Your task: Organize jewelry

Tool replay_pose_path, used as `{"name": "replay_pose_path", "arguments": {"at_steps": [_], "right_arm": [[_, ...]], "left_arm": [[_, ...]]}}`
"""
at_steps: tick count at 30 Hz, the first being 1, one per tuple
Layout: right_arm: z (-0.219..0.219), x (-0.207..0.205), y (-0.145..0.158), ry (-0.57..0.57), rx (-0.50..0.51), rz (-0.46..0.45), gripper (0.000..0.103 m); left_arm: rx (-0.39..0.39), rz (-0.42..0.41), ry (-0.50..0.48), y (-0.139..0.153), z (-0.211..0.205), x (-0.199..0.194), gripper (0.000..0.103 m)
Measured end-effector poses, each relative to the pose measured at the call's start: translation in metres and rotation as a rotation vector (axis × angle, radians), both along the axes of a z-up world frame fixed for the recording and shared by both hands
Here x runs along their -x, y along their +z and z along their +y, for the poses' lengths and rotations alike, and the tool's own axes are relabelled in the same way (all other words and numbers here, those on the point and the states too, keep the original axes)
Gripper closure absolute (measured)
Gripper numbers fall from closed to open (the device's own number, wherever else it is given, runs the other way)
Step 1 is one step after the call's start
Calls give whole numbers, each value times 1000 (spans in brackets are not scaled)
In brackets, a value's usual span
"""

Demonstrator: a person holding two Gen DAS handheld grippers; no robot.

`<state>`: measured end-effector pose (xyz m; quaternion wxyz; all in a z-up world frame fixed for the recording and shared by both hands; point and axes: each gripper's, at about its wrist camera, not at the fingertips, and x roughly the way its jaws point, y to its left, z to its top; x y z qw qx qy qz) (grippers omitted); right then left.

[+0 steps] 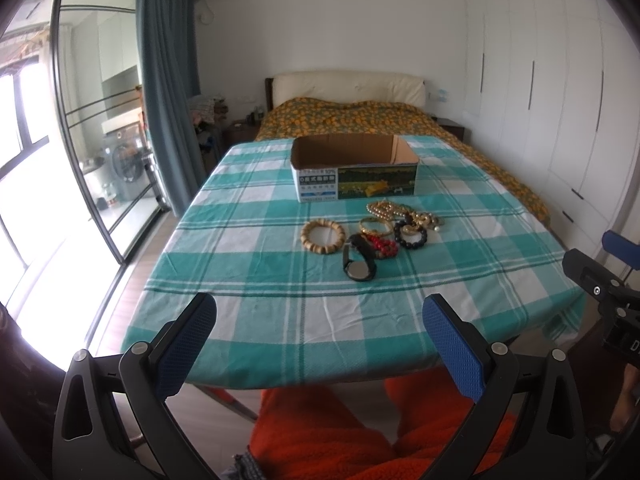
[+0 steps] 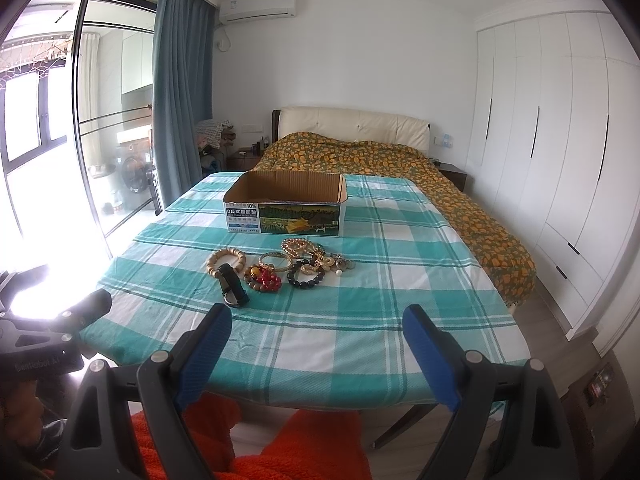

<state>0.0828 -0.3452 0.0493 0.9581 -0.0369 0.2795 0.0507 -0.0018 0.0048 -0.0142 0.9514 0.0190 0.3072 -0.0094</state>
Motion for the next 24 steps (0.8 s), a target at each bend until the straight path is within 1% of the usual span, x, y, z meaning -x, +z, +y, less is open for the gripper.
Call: {"name": "replay_pose_path", "arguments": {"at_steps": [24], "right_arm": [[2,-10,-4,9,-6,24,14]], "left_arm": [[-9,7,11,4,3,-12,0]]}}
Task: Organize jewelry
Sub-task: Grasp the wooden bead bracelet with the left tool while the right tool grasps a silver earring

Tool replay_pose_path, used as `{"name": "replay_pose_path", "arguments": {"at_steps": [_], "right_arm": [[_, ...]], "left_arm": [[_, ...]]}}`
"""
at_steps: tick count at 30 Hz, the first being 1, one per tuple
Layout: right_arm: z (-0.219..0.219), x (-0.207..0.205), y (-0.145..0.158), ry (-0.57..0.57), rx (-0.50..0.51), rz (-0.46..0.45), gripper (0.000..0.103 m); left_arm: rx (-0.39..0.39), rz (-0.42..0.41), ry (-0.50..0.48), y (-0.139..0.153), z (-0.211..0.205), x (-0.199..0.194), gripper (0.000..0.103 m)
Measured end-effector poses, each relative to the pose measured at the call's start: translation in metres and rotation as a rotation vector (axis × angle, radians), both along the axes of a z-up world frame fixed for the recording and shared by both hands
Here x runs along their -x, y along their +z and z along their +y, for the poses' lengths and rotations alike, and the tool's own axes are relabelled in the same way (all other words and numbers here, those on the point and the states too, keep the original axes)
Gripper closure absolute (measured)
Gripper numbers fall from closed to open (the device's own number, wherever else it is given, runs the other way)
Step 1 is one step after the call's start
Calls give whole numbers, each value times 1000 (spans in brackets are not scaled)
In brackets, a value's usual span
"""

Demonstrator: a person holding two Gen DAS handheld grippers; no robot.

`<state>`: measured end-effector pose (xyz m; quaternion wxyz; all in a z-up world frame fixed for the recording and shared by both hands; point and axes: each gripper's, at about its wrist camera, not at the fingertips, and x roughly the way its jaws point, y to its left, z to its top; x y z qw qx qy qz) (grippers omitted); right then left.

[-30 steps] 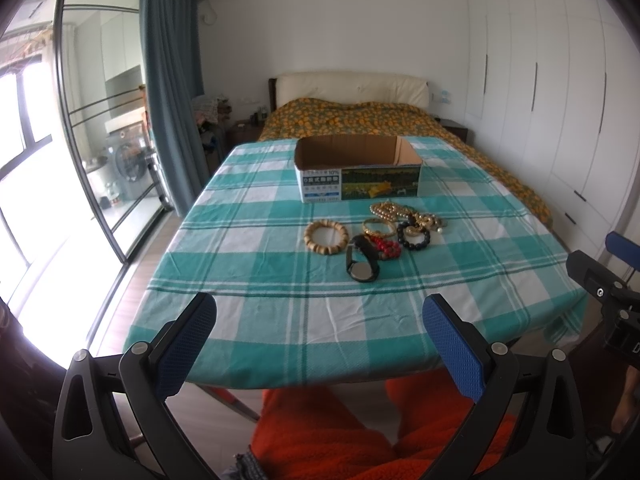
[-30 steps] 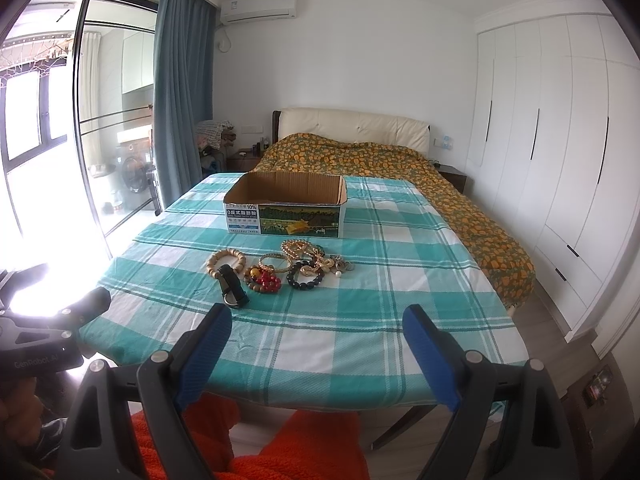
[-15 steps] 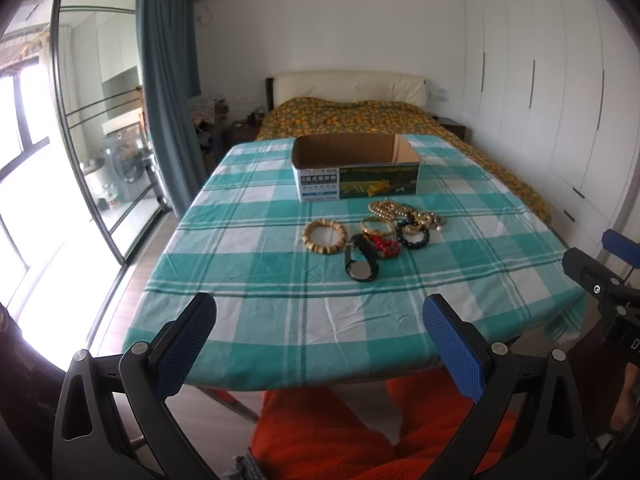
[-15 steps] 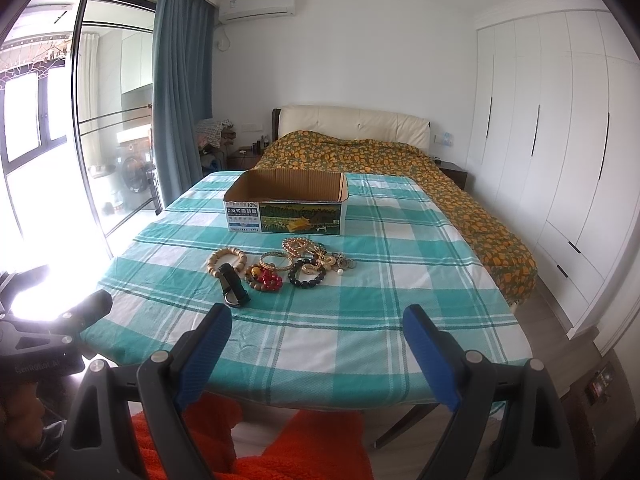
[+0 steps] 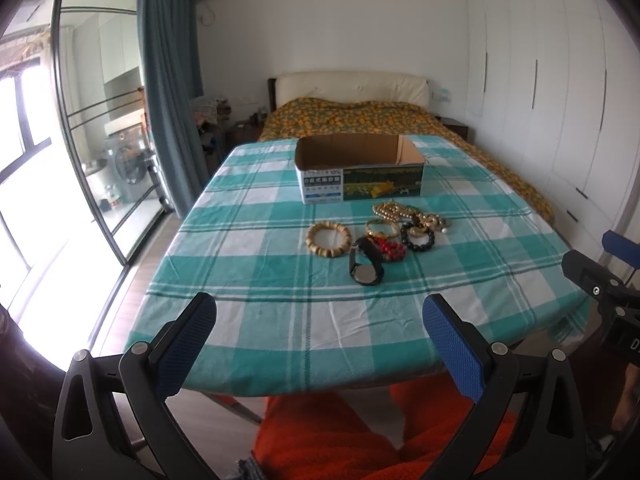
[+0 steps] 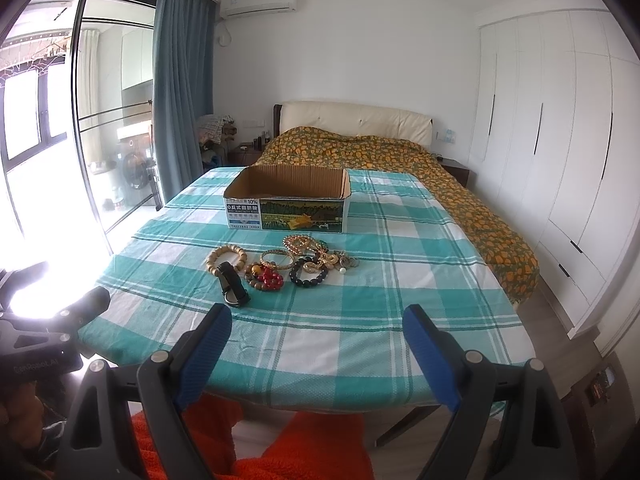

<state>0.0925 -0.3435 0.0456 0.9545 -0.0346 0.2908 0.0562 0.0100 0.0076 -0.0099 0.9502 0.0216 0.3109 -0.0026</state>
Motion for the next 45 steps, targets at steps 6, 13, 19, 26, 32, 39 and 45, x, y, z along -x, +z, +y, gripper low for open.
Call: {"name": "replay_pose_path", "arguments": {"at_steps": [6,13,19,26,32,39,45], "right_arm": [[-2,-7,1,6,-12,4,14],[-4,-22,-2,16,-26,30,14],[-3,-33,-4,20,-30,35,14],[-10,-46,-6,20,-33,0,14],[-23,-72,-21,-3,-42,20,14],[-43,-111,-54,-57,-57,107,14],[-63,-152,-79,-85,-101,149,14]], "left_arm": [[-5,18,-1,-3,-1,-8,0],[-7,48,-1,-7,-2,-21,0],[7,65,4,-10,2,-33,0],[45,71,37,-17,21,-65,0],[40,100,41,-34,36,-110,0],[40,144,37,-58,45,-165,0],[27,180,24,-79,42,-208,0]]}}
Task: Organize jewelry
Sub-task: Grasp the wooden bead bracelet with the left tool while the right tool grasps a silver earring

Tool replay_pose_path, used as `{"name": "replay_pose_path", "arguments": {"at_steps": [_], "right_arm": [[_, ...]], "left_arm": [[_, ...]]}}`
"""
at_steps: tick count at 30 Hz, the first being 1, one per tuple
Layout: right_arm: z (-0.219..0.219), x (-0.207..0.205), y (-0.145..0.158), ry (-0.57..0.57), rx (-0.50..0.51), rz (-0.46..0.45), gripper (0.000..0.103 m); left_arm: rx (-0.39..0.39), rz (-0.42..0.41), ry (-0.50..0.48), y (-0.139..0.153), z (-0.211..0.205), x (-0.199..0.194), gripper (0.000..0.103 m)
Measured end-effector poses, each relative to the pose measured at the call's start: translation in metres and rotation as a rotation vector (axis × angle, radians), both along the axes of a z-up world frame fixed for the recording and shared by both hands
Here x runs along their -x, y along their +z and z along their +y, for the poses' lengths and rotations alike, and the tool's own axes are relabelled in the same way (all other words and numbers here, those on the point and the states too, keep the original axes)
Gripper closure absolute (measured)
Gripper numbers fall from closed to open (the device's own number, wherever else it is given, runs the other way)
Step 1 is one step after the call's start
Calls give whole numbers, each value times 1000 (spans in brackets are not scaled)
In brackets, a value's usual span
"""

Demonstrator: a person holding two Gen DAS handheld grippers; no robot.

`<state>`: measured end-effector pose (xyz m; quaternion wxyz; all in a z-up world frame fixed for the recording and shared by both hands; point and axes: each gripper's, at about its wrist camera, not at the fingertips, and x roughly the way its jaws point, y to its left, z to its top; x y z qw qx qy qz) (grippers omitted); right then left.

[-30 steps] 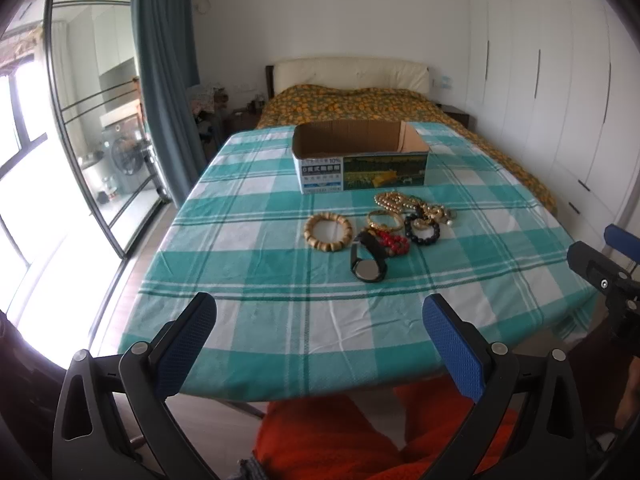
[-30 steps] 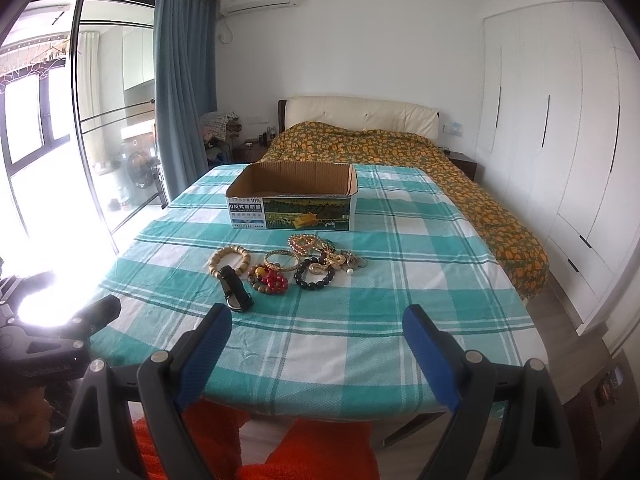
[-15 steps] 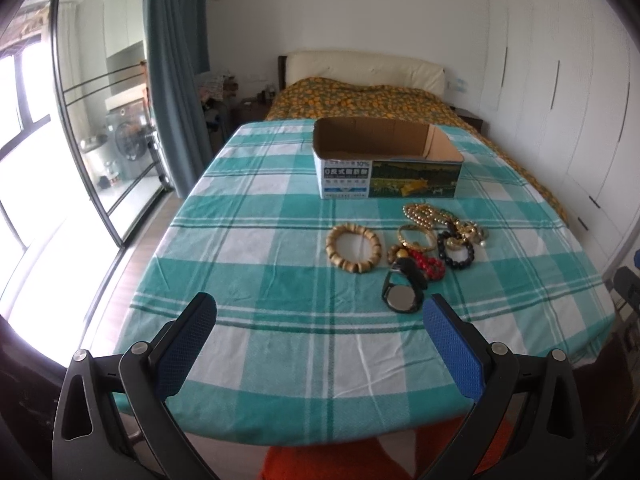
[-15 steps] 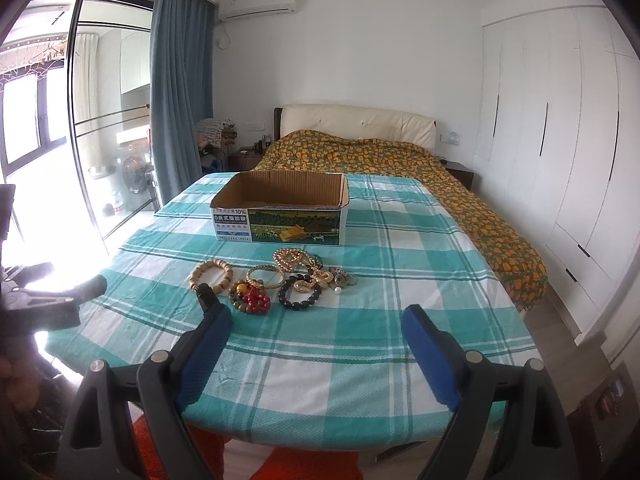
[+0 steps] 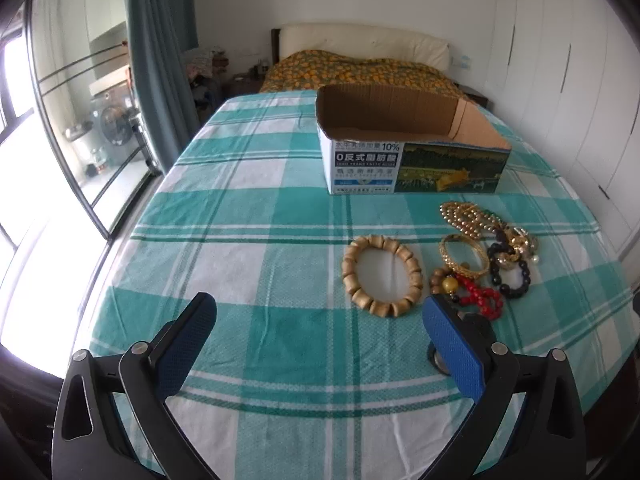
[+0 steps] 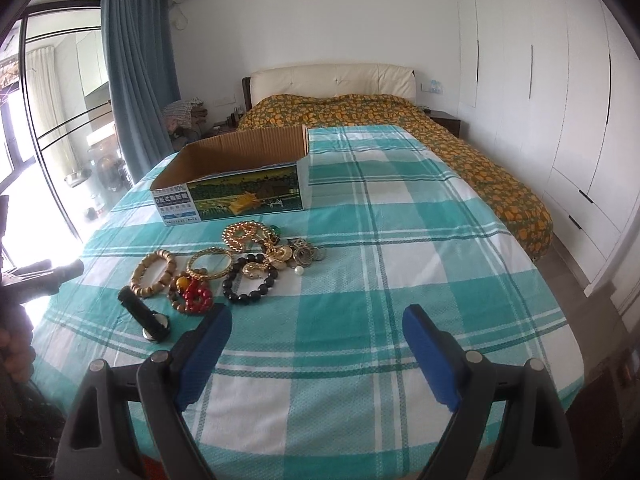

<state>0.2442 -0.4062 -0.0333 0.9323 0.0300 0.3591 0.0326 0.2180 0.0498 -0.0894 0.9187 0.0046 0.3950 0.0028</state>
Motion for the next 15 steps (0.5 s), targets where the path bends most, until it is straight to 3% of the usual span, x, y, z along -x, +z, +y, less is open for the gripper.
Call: {"name": "replay_pose_path", "arguments": {"at_steps": [6,9,11,15], "right_arm": [[-9,-50,-33,59,-5,72,15],[-9,-74,-44,106,-3,93,27],[-8,-93,-53,132,-5,118,41],[-5,-126,-72,179,-36,168,47]], "left_arm": [[-23,69,-8,-33,-3,-41,0],[-26,99,5,-47,0,-56,0],[-10,112,4,-53,1,-63,0],[-4,144,7,-67,2,-76,1]]}}
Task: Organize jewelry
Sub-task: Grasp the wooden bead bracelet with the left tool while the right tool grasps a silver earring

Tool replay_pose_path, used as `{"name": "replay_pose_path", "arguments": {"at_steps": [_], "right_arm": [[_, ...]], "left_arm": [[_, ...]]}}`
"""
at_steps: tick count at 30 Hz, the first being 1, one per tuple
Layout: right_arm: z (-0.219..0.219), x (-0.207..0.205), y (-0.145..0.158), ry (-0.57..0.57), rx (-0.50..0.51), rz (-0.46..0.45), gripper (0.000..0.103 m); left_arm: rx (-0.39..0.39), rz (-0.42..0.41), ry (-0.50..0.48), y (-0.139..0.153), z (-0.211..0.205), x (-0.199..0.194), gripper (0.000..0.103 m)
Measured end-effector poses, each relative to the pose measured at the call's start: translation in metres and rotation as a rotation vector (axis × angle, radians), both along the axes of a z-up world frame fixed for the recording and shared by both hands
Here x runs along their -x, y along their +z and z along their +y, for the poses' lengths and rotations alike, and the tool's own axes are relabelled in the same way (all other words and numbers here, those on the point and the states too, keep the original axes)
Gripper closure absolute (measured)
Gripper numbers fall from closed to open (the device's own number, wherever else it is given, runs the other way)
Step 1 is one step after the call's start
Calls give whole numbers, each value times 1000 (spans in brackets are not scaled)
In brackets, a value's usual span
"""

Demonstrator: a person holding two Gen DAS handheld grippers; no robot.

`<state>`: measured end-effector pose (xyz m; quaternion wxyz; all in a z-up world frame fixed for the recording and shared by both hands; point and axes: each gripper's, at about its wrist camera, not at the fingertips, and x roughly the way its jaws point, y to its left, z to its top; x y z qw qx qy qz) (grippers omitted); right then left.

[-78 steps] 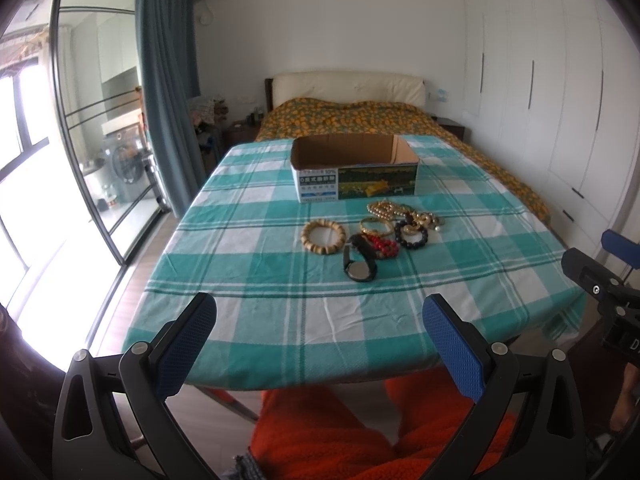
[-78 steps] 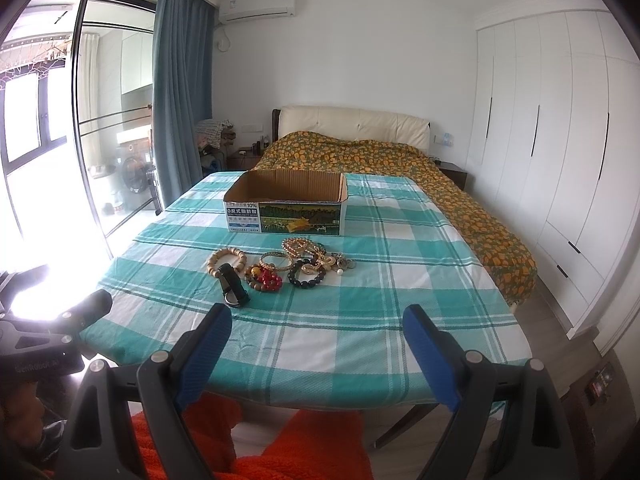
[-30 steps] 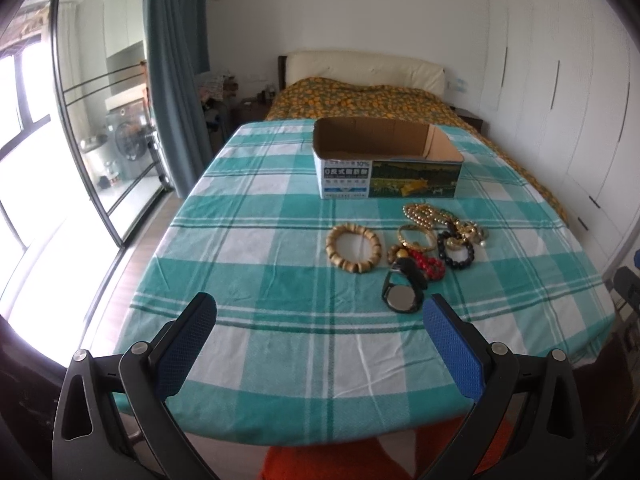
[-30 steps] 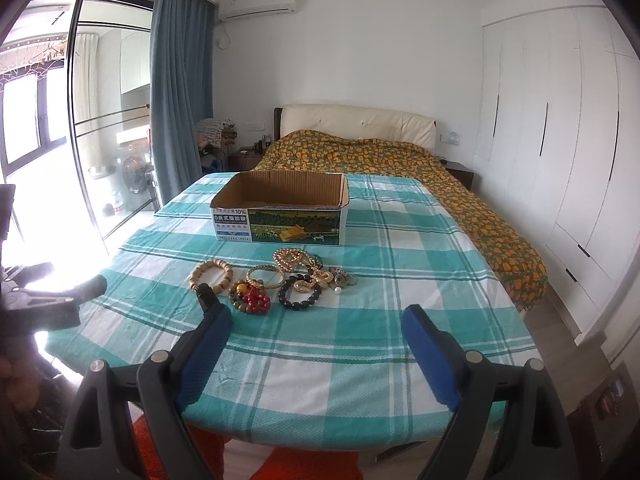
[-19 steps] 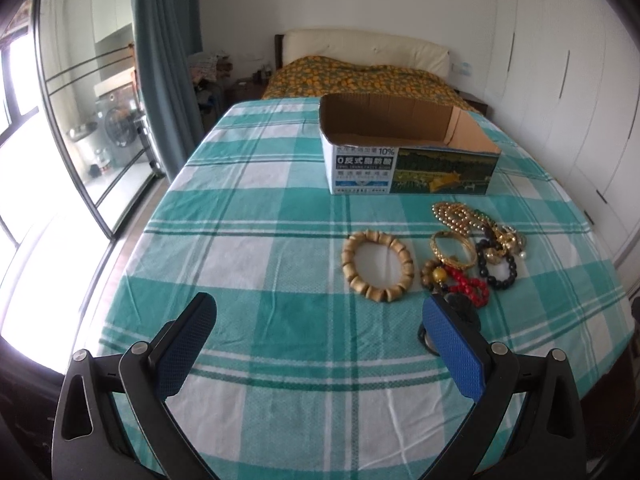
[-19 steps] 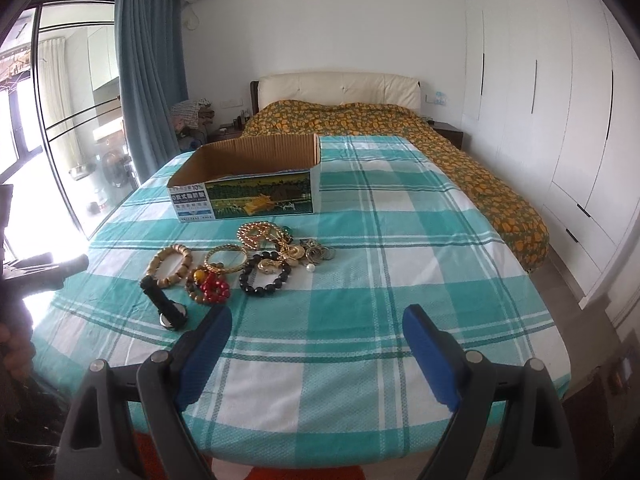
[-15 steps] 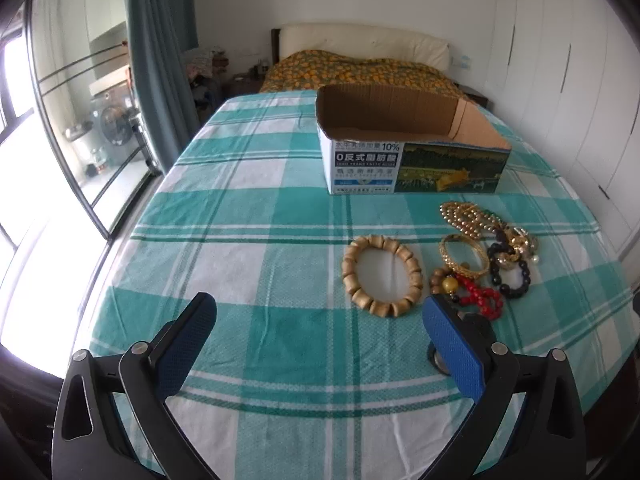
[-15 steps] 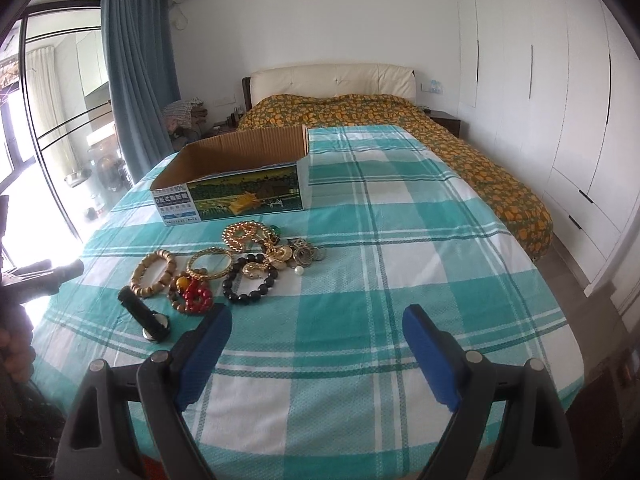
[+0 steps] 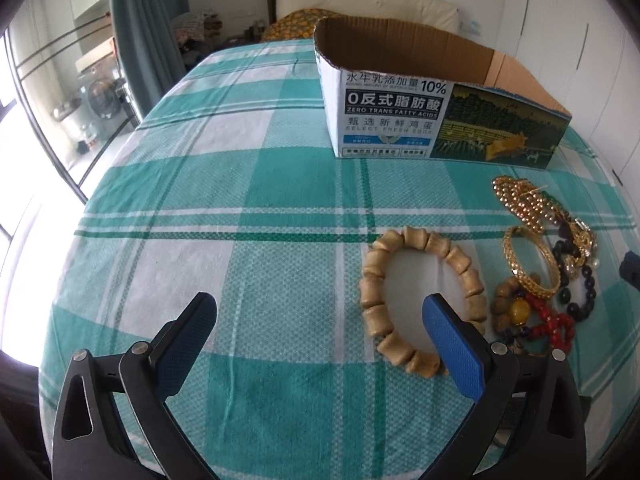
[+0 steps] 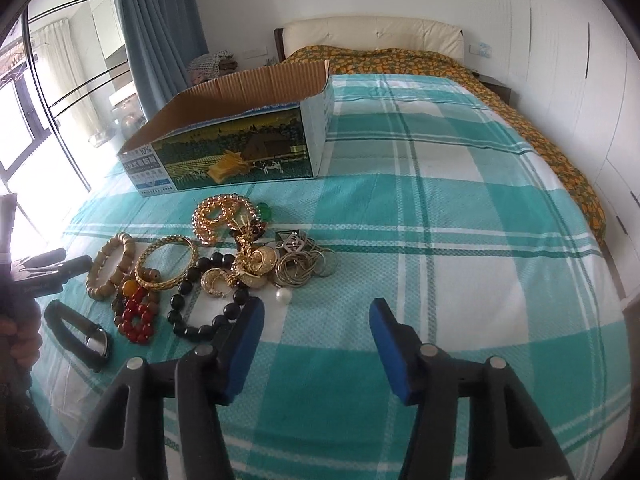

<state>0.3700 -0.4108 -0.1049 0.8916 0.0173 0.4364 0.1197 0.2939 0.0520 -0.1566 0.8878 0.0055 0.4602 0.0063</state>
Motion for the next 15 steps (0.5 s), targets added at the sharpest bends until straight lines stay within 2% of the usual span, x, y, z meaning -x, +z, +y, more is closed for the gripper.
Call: {"name": "replay_pose_path", "arguments": {"at_steps": [5,10,15], "right_arm": [[13,-26,-11,36,4,10,51],[20,-45,-24,56,26,39,52],[29,-46,-27,67,93,-8,61]], "left_arm": [[-31,29,-8,-13,-3,-8,1],[-5,23,-23,-15,-1,-10,0],[6,1,-39,-15,1,-9,0]]}}
